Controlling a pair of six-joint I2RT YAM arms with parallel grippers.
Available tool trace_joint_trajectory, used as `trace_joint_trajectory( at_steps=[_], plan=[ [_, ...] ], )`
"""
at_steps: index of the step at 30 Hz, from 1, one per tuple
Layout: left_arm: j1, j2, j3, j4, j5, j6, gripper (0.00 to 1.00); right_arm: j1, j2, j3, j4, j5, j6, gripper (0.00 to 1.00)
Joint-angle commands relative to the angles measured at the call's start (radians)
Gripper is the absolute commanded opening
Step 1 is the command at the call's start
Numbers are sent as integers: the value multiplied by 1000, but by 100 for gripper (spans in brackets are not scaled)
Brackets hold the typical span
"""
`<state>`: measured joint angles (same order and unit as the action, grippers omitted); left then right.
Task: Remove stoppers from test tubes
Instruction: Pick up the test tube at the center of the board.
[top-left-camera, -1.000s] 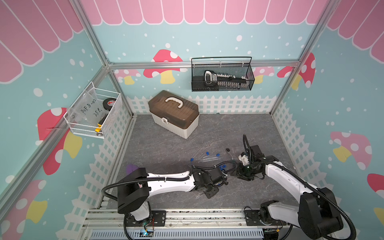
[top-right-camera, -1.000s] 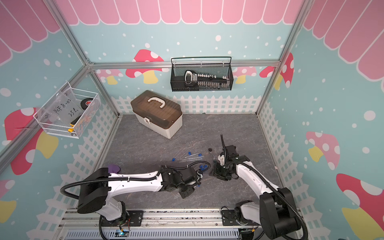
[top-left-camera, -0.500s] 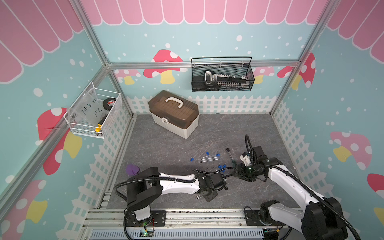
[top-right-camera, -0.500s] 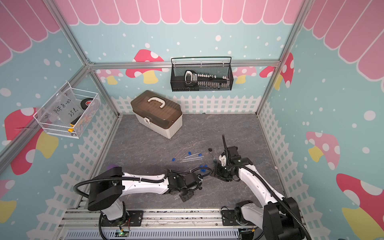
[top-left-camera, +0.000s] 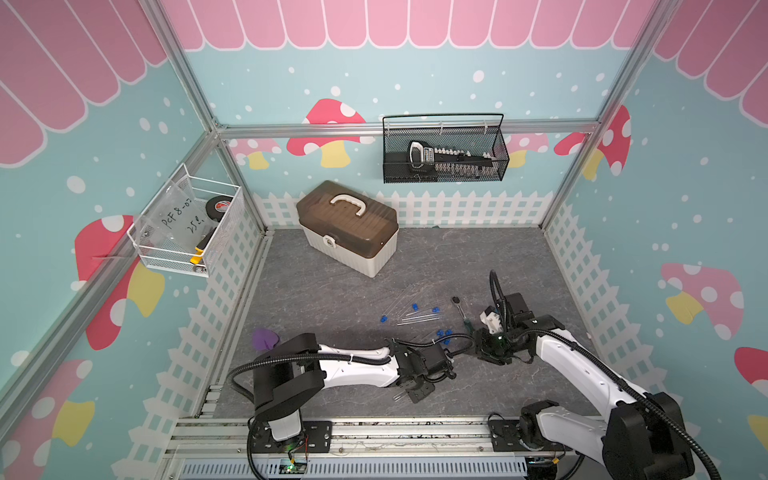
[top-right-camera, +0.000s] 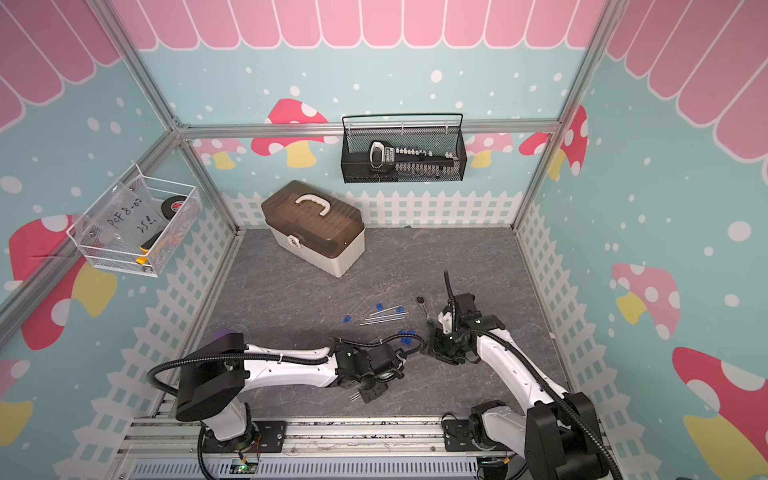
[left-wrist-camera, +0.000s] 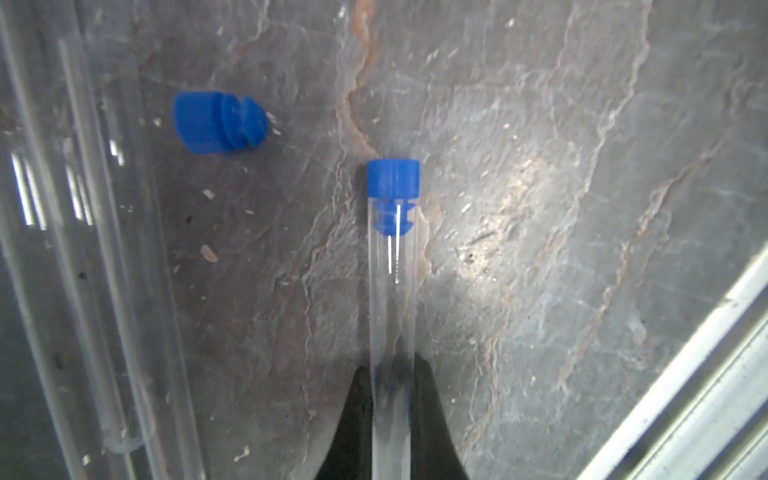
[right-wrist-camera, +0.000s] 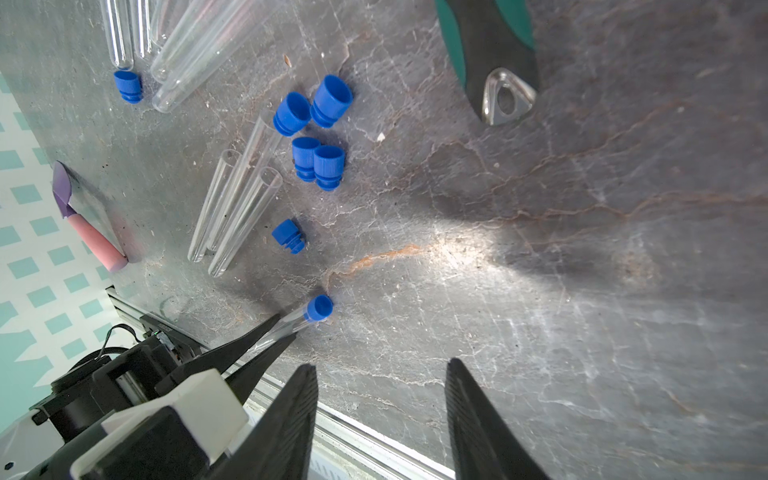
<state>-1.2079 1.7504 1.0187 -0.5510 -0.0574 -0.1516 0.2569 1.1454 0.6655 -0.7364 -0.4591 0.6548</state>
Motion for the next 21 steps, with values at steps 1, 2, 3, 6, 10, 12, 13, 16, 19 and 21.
trace_joint_trajectory(
  at_steps=[1,2,3,6,10,12,13,16,19,21],
  plan=[
    [22,-18,17,-120,-38,55,0,2,-5,43,-47,10,-26,51],
    [28,-34,31,-141,-44,68,0,3,-11,53,-60,8,-29,51],
    [36,-55,49,-163,-47,85,0,3,-19,68,-76,0,-29,51],
    [76,-125,99,-219,-71,128,0,2,-34,123,-107,-73,-22,54],
    [173,-244,155,-247,-46,160,0,2,-43,193,-109,-165,23,56],
    [219,-293,192,-266,2,185,0,2,-41,237,-106,-176,43,57],
    [230,-318,212,-265,16,203,0,2,-38,263,-103,-179,52,57],
    [237,-369,271,-269,35,252,0,3,-17,332,-97,-186,69,57],
    [239,-384,332,-281,47,269,0,12,19,403,-99,-193,71,57],
    [239,-388,361,-294,72,280,0,26,49,455,-107,-197,67,57]
  ],
)
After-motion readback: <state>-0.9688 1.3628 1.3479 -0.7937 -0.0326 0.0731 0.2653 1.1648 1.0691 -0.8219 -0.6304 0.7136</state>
